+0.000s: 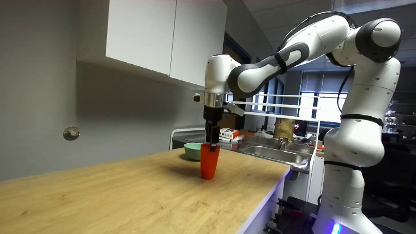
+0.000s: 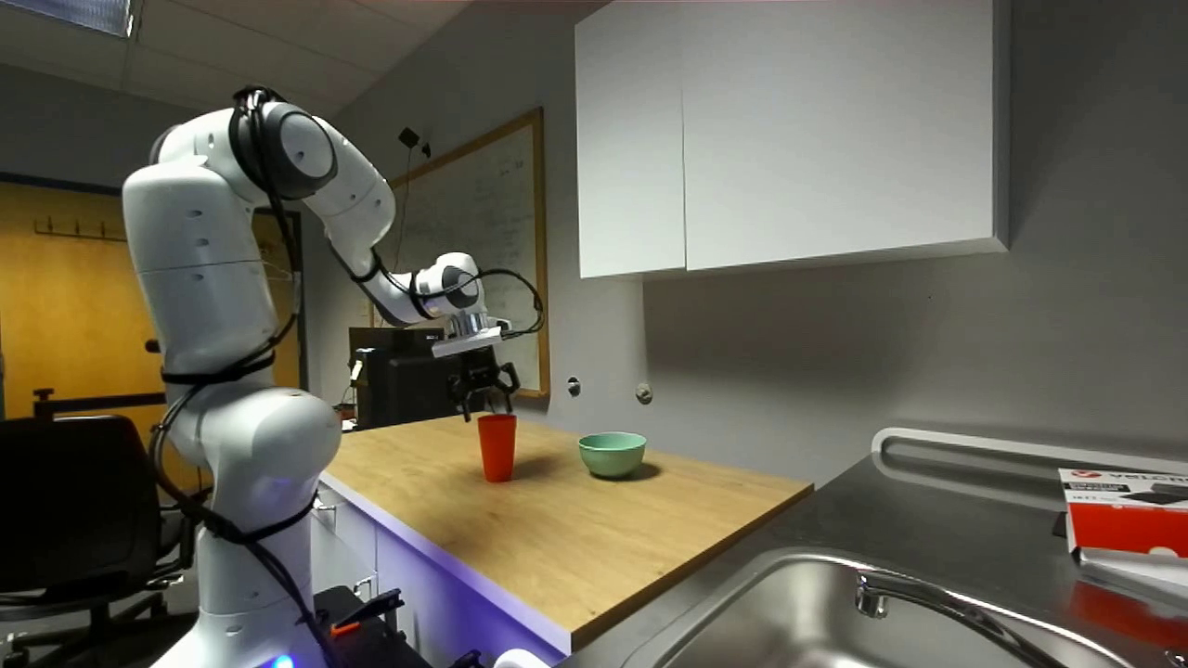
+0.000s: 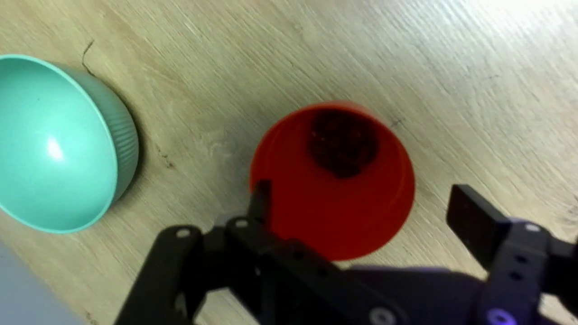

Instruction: Pour the contents of the cup into the bowl

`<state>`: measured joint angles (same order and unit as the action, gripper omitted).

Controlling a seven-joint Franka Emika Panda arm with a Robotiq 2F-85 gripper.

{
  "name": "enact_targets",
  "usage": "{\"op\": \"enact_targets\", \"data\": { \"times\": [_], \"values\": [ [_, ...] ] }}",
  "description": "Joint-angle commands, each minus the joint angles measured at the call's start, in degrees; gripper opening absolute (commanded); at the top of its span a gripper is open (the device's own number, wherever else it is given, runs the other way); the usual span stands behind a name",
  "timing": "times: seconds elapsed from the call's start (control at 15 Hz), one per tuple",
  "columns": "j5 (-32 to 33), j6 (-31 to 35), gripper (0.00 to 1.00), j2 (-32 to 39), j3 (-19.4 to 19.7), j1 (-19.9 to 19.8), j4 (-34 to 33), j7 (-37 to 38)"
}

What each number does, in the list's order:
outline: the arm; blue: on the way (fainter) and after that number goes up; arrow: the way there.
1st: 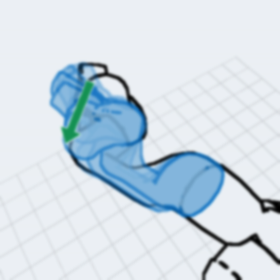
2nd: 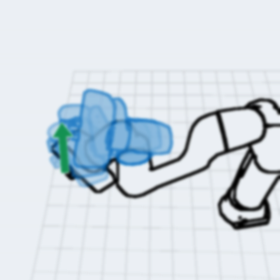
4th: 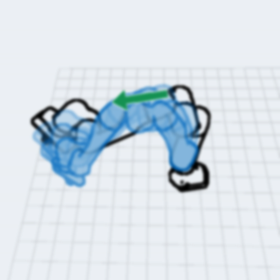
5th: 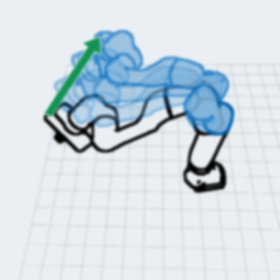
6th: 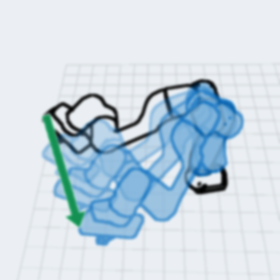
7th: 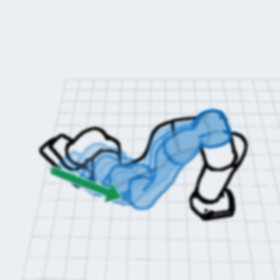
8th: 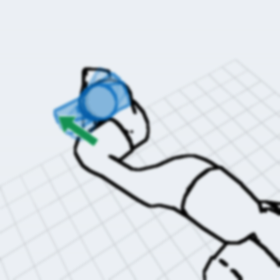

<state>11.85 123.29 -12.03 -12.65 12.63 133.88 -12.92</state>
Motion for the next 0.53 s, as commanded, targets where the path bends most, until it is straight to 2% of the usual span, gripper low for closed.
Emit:
{"op": "enact_targets", "data": {
  "times": [0.0, 0.4, 0.47],
  "values": [
    [-2.6, -1.77, 1.0, 2.35, 0.76, 0.03, -2.01, 0.49],
    [-6.55, -3.03, 1.0, 6.09, 1.06, -0.24, -3.31, 0.58],
    [-6.88, -2.87, 0.75, 6.61, 1.11, -0.31, -3.48, 0.52]
  ]
}}
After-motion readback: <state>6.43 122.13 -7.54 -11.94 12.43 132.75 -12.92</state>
